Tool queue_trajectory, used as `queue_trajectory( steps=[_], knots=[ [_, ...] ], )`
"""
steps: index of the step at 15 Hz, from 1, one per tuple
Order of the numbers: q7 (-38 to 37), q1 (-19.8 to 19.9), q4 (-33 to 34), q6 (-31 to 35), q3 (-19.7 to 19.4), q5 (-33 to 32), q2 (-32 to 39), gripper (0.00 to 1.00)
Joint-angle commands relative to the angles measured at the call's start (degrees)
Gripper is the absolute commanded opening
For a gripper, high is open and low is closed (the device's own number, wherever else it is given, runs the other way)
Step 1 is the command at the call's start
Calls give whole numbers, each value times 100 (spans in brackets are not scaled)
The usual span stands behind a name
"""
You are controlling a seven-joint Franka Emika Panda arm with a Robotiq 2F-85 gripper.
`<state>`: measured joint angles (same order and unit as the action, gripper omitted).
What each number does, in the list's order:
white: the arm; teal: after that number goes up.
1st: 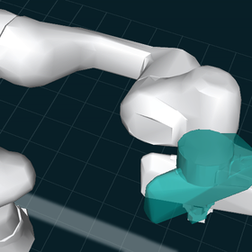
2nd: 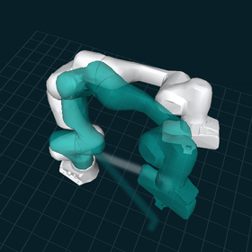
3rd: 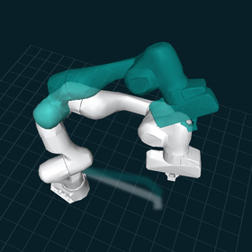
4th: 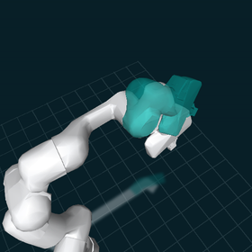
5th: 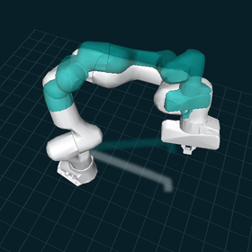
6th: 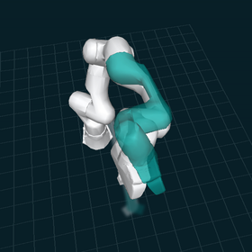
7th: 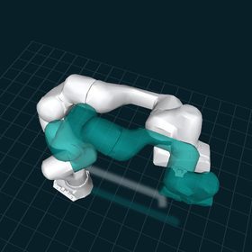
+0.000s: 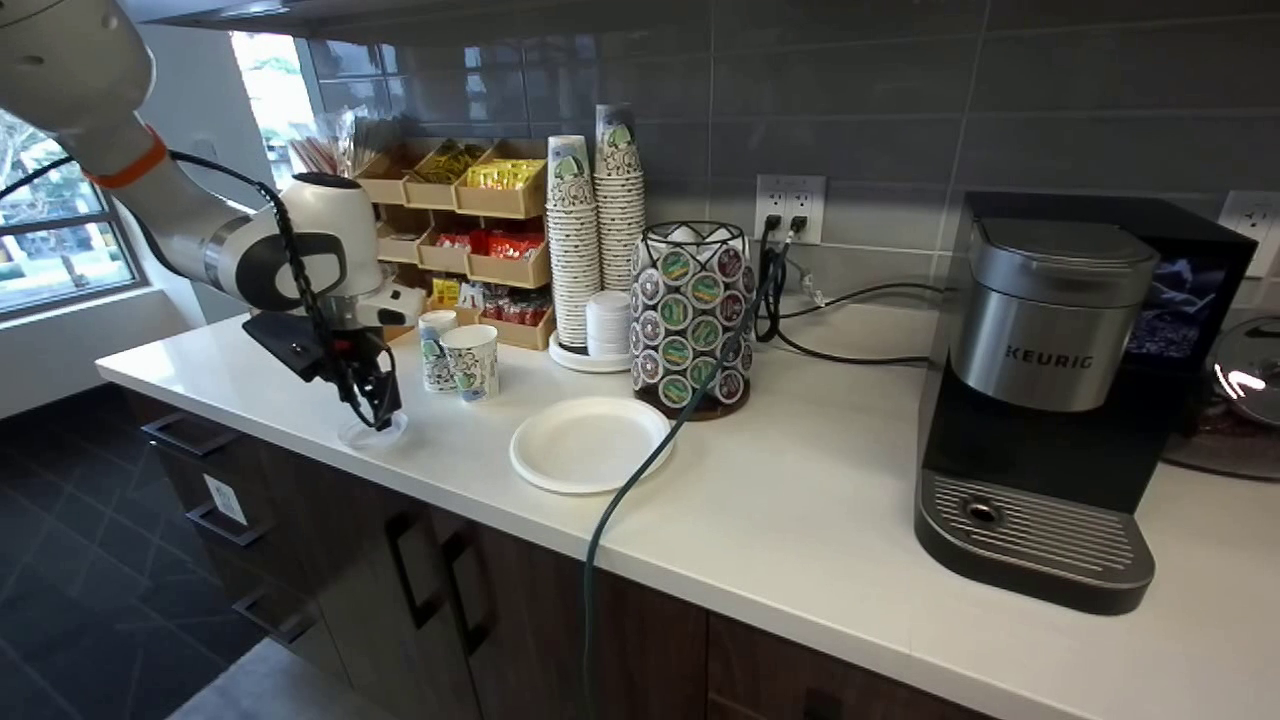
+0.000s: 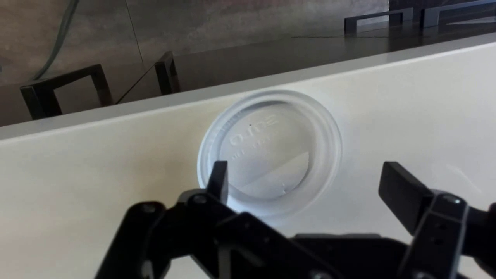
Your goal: Flip the cup lid over on the countertop
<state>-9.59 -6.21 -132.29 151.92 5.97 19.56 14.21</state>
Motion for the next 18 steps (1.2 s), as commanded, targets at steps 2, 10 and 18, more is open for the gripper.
queue_trajectory(
  steps=[2,10,18],
  knots=[
    [-18,62,150,119,43,3,286,100],
    [-151,20,168,75,-59,-213,323,100],
    [-184,1,156,55,-101,-313,262,100]
  ],
)
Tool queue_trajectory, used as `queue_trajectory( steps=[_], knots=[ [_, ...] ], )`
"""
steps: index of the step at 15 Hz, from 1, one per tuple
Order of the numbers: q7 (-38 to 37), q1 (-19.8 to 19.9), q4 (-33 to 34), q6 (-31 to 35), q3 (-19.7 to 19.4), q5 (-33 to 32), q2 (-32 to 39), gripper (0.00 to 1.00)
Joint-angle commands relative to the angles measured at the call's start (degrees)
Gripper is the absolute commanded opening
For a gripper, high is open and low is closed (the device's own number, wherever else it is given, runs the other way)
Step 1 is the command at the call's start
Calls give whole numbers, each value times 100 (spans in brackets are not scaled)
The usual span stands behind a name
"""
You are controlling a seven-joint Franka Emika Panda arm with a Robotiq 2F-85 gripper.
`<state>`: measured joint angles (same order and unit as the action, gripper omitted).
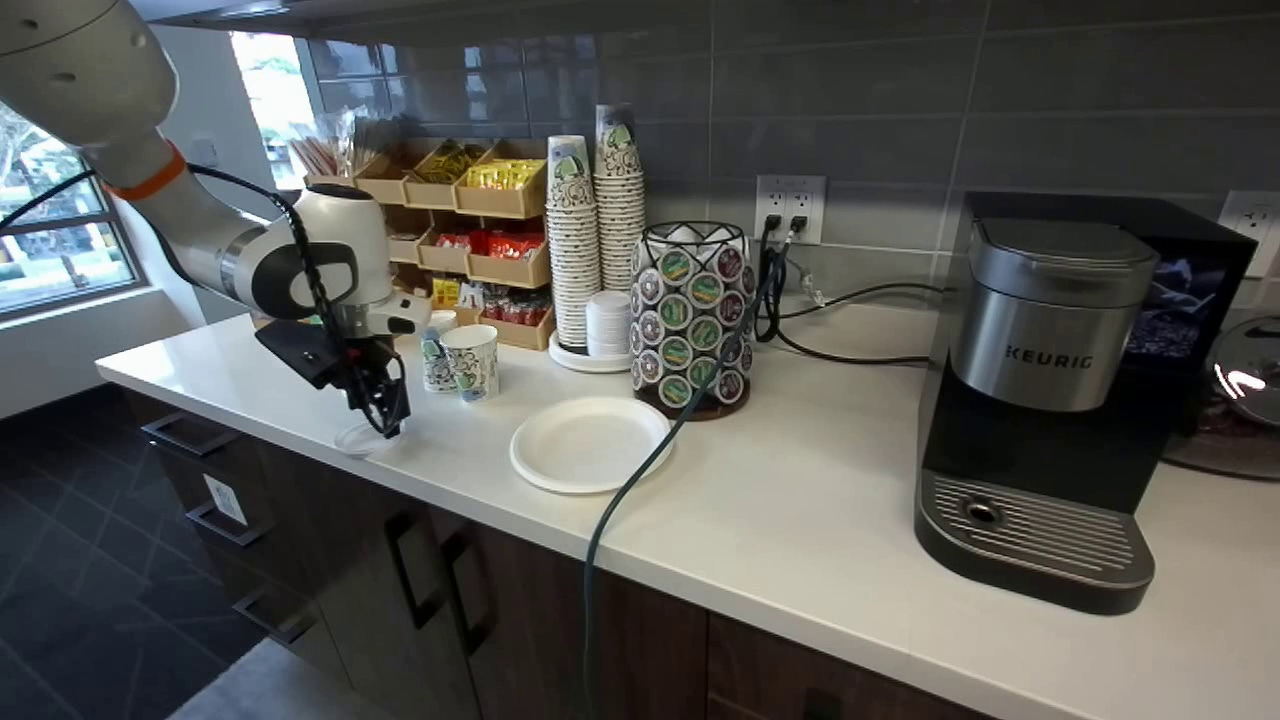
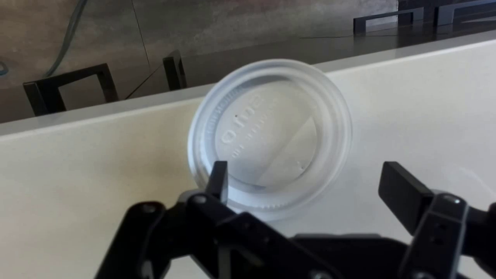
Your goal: Flip the cup lid over on the countertop
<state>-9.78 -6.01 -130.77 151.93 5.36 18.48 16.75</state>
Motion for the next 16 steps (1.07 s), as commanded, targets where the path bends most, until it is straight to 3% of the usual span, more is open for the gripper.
queue_trajectory(
  steps=[1,8,16],
  knots=[
    [-163,-17,9,34,-41,-221,-2,100],
    [-300,-21,26,12,-140,-516,61,100],
    [-172,134,-64,121,-133,-348,188,100]
  ],
)
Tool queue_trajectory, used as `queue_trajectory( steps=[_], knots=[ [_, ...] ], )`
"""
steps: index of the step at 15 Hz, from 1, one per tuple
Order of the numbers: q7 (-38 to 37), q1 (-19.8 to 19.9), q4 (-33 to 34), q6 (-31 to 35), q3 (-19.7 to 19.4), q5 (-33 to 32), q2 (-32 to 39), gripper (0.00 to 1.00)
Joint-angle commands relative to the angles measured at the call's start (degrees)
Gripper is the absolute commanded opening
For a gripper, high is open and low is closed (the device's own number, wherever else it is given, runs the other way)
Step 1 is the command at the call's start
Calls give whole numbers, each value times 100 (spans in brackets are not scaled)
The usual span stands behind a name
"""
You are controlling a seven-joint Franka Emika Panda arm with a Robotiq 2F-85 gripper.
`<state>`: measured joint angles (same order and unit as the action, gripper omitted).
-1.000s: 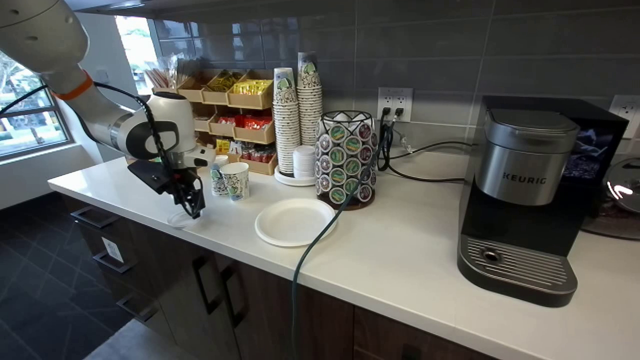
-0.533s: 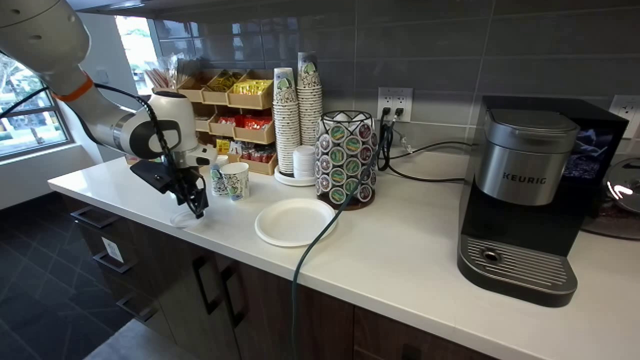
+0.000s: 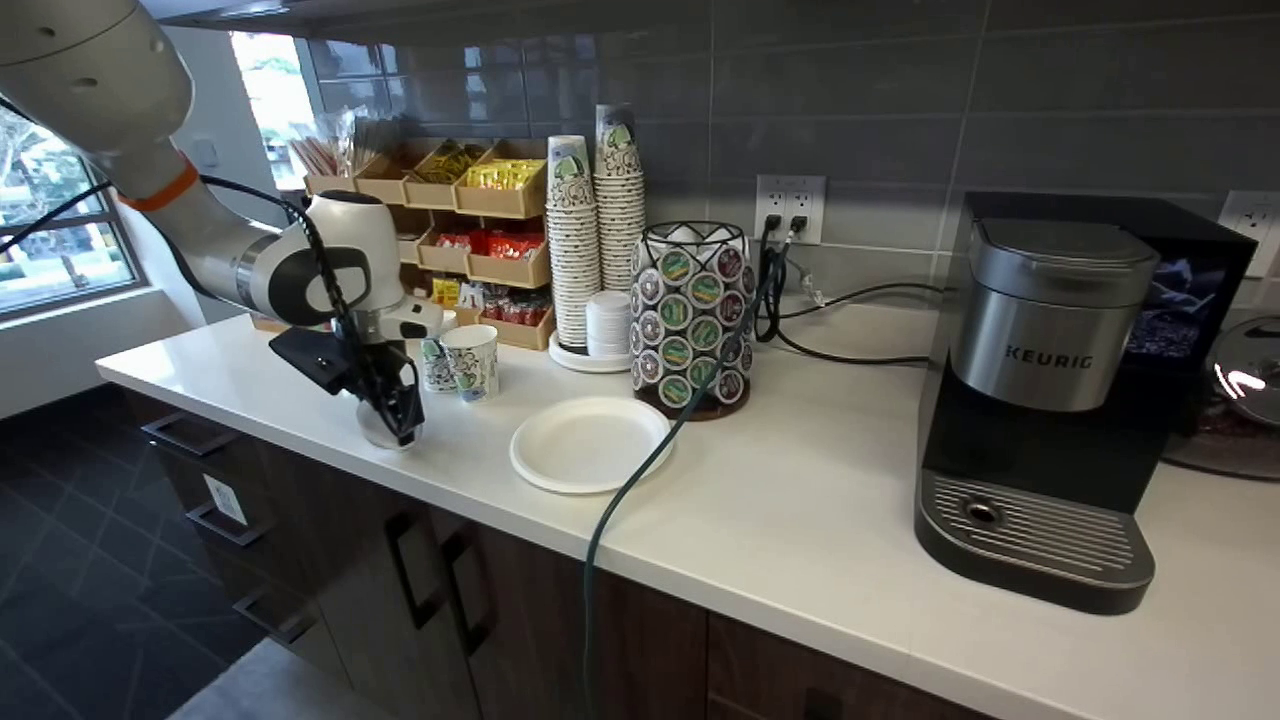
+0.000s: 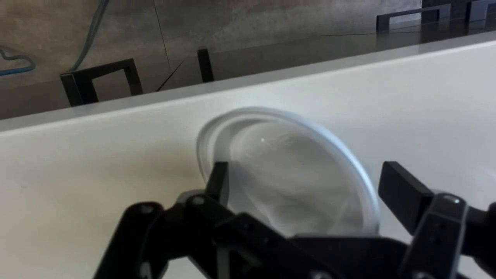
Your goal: Flip the cup lid over on the countertop
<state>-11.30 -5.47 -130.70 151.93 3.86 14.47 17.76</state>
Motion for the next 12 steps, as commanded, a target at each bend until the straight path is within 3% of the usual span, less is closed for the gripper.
queue_trajectory(
  steps=[1,4,5,7,12],
  knots=[
    [-12,101,-77,121,20,64,78,100],
    [66,172,-94,152,64,175,35,100],
    [73,183,-104,149,64,187,6,75],
    [64,193,-122,140,53,177,-56,66],
    [39,210,-181,132,43,156,-246,27]
  ],
)
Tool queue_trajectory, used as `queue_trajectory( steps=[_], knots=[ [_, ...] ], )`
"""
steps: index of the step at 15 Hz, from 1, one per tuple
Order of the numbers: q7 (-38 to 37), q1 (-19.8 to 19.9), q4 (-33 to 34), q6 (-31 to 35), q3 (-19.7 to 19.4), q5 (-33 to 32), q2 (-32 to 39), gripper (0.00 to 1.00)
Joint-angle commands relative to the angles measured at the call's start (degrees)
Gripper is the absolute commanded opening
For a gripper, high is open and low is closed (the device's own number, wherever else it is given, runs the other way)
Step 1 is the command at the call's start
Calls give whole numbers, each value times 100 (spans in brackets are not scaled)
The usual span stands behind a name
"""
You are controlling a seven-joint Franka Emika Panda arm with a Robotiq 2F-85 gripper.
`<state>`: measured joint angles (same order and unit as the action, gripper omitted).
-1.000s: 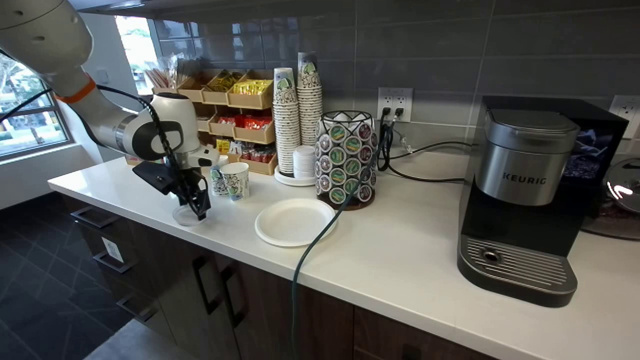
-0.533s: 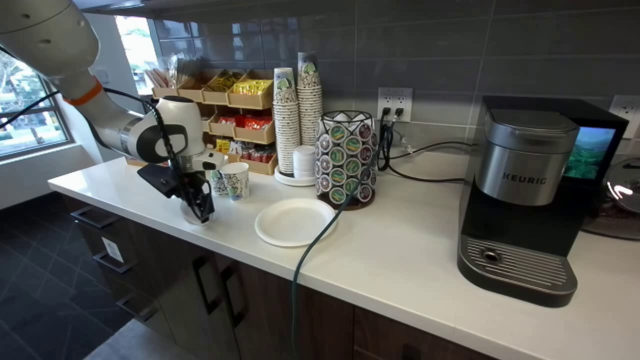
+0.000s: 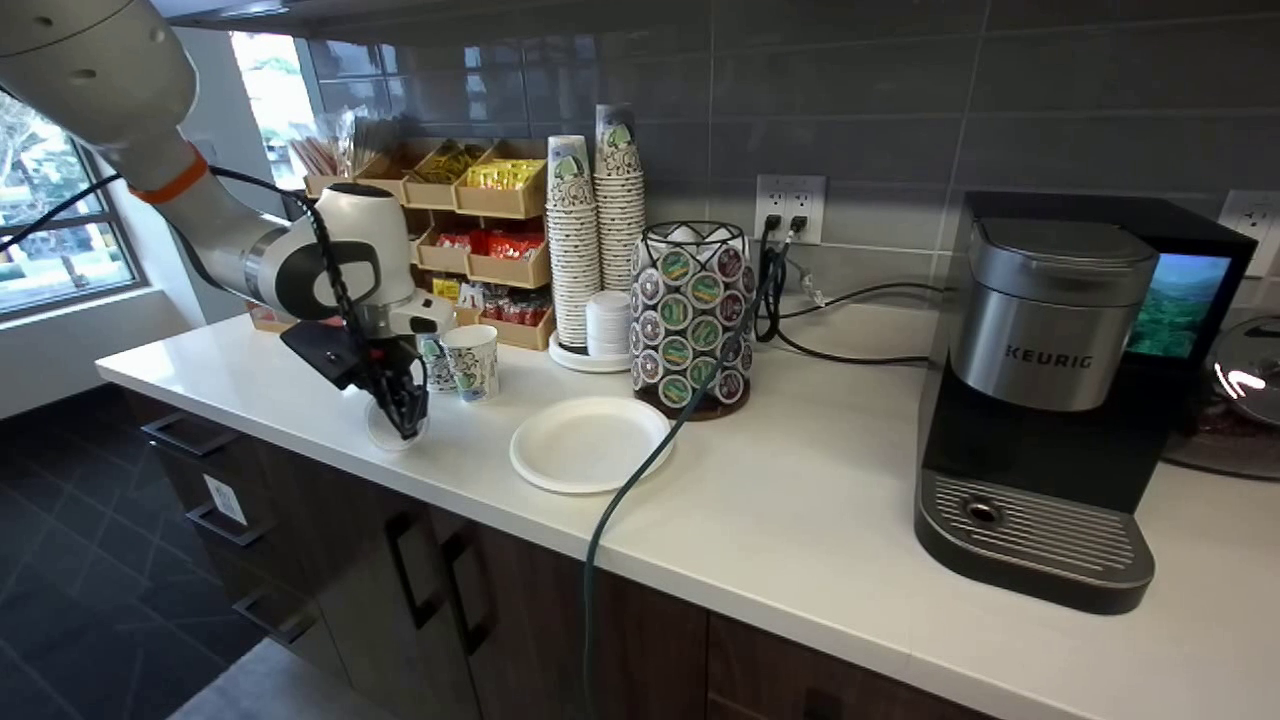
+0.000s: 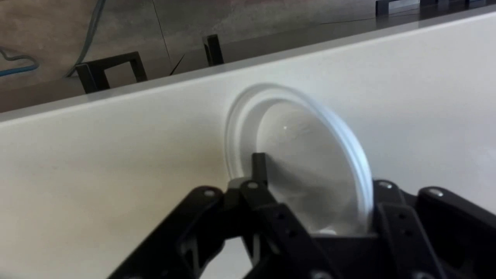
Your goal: Flip the cup lid over on the countertop
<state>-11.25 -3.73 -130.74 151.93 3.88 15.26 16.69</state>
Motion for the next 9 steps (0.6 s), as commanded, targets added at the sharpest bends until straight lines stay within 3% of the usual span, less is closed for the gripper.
queue_trajectory(
  steps=[1,2,6,7,9],
  knots=[
    [54,43,-186,140,54,103,-171,19],
    [86,53,-191,136,74,136,-211,12],
    [199,66,-190,137,153,313,-375,2],
    [252,72,-188,145,184,379,-417,7],
    [673,170,-166,218,380,836,-494,8]
  ],
)
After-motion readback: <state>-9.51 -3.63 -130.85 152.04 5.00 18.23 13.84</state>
